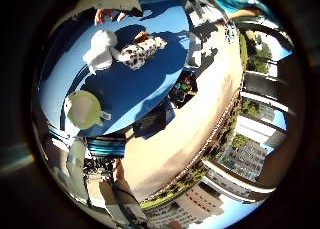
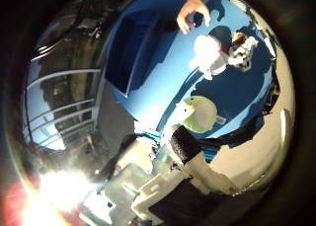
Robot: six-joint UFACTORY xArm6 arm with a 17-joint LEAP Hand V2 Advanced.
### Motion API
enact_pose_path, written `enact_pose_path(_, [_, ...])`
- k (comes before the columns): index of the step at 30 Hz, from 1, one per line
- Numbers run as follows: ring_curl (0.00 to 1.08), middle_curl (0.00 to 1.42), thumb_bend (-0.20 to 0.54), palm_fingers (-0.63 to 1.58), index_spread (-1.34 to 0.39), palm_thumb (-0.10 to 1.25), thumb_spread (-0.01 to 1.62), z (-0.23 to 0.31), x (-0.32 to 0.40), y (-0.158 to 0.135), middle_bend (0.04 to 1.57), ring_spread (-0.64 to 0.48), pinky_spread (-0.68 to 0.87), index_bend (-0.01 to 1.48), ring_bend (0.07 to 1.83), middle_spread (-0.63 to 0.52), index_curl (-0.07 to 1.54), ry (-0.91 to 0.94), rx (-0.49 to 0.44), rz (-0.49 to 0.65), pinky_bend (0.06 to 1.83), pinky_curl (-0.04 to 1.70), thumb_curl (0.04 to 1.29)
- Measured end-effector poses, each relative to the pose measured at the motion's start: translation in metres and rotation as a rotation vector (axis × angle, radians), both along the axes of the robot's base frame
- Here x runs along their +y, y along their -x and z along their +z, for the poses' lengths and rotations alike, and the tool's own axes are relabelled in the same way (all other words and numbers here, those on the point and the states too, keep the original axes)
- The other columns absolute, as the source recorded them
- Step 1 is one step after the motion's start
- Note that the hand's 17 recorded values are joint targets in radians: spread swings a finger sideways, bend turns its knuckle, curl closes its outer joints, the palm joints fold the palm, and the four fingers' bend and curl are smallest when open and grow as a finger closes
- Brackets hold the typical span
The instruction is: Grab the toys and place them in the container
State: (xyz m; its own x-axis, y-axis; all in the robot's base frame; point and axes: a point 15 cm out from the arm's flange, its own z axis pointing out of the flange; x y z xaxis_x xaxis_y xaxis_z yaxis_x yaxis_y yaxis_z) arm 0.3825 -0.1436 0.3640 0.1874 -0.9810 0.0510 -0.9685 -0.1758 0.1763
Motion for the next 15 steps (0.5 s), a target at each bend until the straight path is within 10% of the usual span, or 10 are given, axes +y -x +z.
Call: enact_pose_path(15, [0.32, 0.32, -0.024, 0.08, -0.20, 0.52, 1.14, -0.003, -0.082, -0.038, 0.18, 0.27, 0.45, 0.16, 0.39, 0.07, 0.23, 0.019, -0.015, 0.047, 0.60, 0.30, 0.32])
